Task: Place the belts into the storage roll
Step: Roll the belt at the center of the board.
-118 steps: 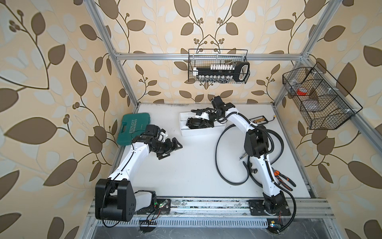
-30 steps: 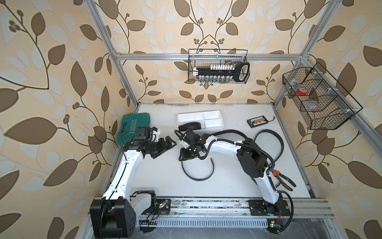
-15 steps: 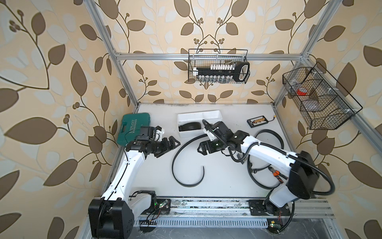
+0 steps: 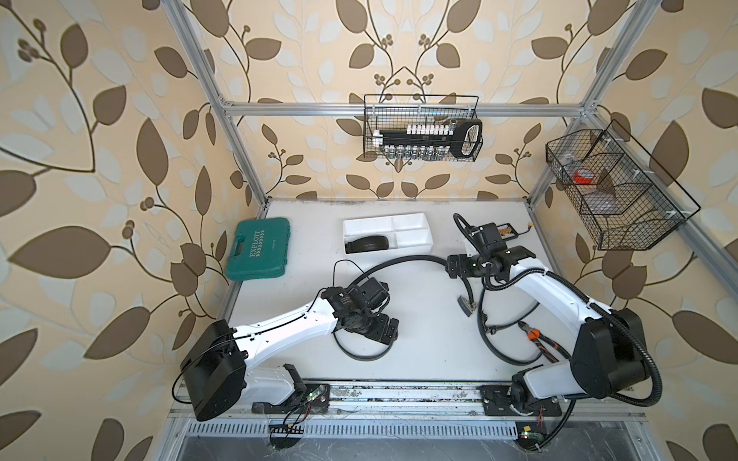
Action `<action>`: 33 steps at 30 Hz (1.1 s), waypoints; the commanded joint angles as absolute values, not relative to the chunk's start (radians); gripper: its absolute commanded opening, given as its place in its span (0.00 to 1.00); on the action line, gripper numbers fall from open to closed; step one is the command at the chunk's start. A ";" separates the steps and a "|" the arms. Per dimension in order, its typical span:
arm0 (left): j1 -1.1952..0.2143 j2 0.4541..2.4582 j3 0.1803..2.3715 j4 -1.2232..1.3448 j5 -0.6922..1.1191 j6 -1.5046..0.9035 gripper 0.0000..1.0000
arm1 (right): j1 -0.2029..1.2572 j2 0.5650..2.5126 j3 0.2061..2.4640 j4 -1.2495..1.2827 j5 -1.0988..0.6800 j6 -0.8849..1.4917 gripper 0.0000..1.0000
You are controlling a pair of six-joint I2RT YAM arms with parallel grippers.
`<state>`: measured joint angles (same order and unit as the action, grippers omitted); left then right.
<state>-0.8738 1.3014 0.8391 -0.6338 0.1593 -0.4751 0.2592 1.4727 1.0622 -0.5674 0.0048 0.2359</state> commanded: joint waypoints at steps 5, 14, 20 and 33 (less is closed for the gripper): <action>-1.008 1.380 0.878 -0.649 0.003 -0.380 0.99 | 0.180 1.579 1.094 -0.558 -0.009 0.190 0.99; -1.058 1.500 0.856 -0.647 -0.051 -0.403 0.89 | 0.147 1.685 1.148 -0.572 -0.041 0.170 0.99; -1.057 1.512 0.848 -0.639 -0.081 -0.408 0.73 | 0.148 1.691 1.121 -0.563 -0.074 0.178 0.99; -0.946 1.565 0.894 -0.516 0.017 -0.440 0.16 | 0.147 1.754 1.103 -0.560 -0.157 0.184 0.99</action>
